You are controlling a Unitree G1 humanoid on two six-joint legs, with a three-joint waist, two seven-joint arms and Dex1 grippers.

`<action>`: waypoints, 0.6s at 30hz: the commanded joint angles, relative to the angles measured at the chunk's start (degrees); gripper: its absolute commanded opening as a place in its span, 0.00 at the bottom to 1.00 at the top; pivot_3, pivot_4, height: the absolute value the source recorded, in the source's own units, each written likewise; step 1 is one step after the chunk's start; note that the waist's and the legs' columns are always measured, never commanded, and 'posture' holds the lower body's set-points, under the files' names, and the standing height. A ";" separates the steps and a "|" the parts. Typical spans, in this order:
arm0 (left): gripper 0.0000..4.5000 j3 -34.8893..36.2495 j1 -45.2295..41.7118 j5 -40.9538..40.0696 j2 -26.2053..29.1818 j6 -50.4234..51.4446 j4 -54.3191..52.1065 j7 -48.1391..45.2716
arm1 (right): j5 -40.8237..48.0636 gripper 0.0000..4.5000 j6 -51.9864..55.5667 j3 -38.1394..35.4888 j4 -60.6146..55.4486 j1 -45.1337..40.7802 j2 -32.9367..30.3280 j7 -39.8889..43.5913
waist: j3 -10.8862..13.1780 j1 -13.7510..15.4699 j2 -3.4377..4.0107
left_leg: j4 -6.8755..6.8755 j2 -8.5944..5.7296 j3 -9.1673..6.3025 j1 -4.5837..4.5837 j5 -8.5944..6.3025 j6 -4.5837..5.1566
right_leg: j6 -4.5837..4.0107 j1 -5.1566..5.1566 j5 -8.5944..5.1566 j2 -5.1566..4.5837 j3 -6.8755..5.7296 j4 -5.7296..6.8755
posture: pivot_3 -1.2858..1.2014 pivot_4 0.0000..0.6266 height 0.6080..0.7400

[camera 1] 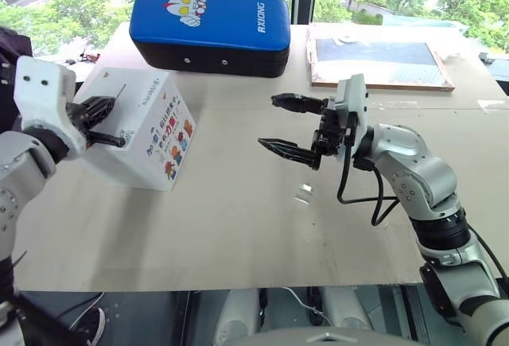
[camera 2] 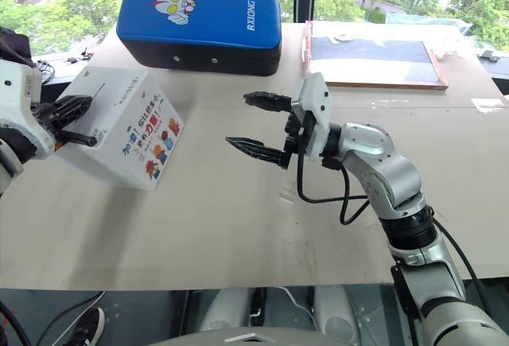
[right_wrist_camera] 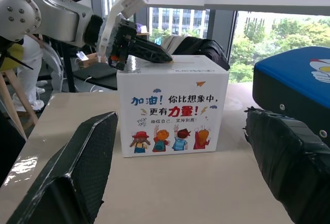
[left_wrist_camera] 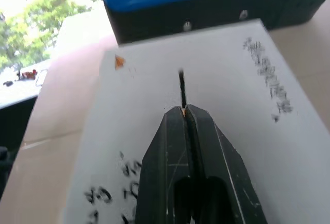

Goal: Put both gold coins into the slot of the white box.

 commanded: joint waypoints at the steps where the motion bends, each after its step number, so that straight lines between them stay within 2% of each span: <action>1: 0.00 2.29 1.27 3.09 0.24 1.65 0.55 -0.09 | -0.20 0.94 -0.90 -1.50 -1.19 -0.71 0.20 0.20 | 0.00 -0.26 0.00 | 0.00 0.02 0.01 0.00 0.00 0.00 | 0.00 -0.01 0.00 0.01 0.01 0.01 | 0.52 0.24 1.00; 3: 0.00 1.86 1.14 3.08 -0.58 1.43 0.39 -0.80 | -0.32 0.94 -0.90 -1.55 -1.08 -0.79 0.29 0.17 | 0.00 -0.39 0.01 | -0.01 0.03 0.03 0.03 -0.01 0.01 | -0.01 -0.04 0.00 0.01 0.04 0.03 | 0.52 0.24 1.00; 6: 0.16 1.33 0.74 4.23 -1.76 -0.70 0.45 -1.86 | -0.44 0.95 -0.80 -1.64 -1.08 -0.74 0.31 0.07 | -0.01 -0.43 0.02 | -0.02 0.04 0.03 0.03 -0.01 0.01 | -0.01 -0.04 0.01 0.00 0.11 0.05 | 0.52 0.24 1.00; 7: 0.29 1.23 0.32 5.38 -2.12 -2.56 0.55 -2.19 | -0.41 0.95 -0.67 -1.77 -1.12 -0.65 0.24 0.00 | -0.01 -0.33 0.02 | -0.02 0.04 0.02 0.02 -0.01 0.01 | -0.01 -0.04 0.01 -0.01 0.13 0.04 | 0.52 0.24 1.00; 11: 0.65 3.13 -4.39 6.58 -5.92 -12.34 0.03 -4.28 | -0.05 0.95 -0.15 -2.86 -1.16 0.10 -0.17 -0.29 | -0.03 0.51 -0.01 | 0.00 0.02 0.03 -0.04 -0.01 0.01 | -0.02 -0.05 0.01 -0.05 0.13 0.01 | 0.52 0.24 1.00; 14: 0.94 4.69 -9.03 0.48 -9.79 -13.80 -3.32 -6.02 | 0.07 0.95 -0.13 -4.17 -0.85 0.90 -1.27 -0.03 | -0.06 0.87 -0.09 | 0.03 -0.05 -0.07 -0.14 0.04 -0.07 | -0.02 -0.02 0.02 -0.18 0.06 -0.06 | 0.52 0.24 1.00; 15: 0.98 5.13 -10.50 -3.41 -11.25 -13.18 -5.23 -6.50 | 0.13 0.95 -0.08 -4.87 -0.75 1.40 -1.96 0.17 | -0.06 1.07 -0.10 | 0.03 -0.08 -0.07 -0.14 0.04 -0.07 | -0.02 -0.02 0.02 -0.23 0.06 -0.06 | 0.52 0.24 1.00; 18: 0.98 5.32 -9.81 -12.99 -13.64 -10.02 -10.65 -8.51 | 0.50 0.95 0.01 -7.06 -0.39 3.36 -4.34 0.97 | -0.07 0.92 -0.13 | 0.03 -0.16 -0.03 -0.17 0.03 -0.07 | -0.01 0.00 0.03 -0.38 0.11 -0.10 | 0.52 0.24 1.00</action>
